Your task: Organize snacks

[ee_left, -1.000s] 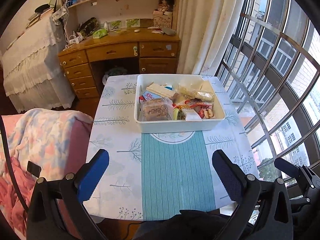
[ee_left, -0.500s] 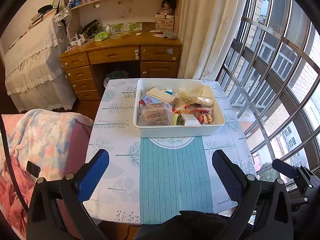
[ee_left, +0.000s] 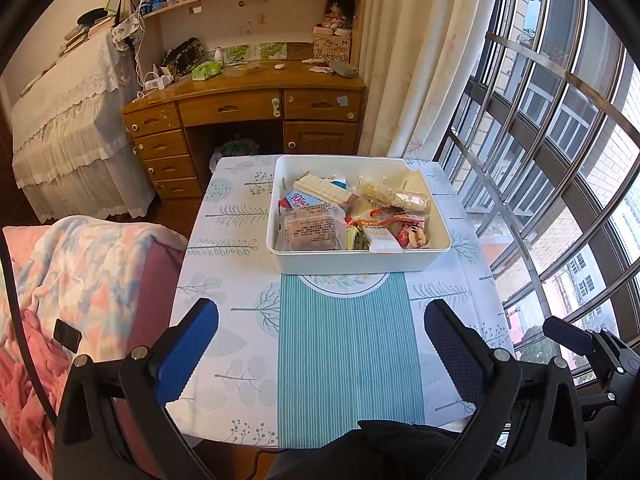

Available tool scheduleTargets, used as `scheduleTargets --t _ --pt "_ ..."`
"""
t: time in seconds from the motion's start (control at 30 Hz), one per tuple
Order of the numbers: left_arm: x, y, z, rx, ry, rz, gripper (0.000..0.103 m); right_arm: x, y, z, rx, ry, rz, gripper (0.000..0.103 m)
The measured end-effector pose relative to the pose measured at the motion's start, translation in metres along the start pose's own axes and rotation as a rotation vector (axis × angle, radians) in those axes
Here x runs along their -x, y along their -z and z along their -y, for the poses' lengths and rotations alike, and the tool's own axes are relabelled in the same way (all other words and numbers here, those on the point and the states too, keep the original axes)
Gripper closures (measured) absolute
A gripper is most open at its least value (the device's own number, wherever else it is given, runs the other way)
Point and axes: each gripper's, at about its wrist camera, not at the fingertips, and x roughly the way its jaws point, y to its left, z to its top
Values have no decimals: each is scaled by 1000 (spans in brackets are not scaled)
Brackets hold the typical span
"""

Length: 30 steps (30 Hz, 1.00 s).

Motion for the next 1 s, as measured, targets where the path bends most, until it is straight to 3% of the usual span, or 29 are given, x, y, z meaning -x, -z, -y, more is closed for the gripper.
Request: scheduleTargets --t 1.0 --pt "-9 8 10 -3 -1 -24 1 -1 -4 1 -3 -3 -7 6"
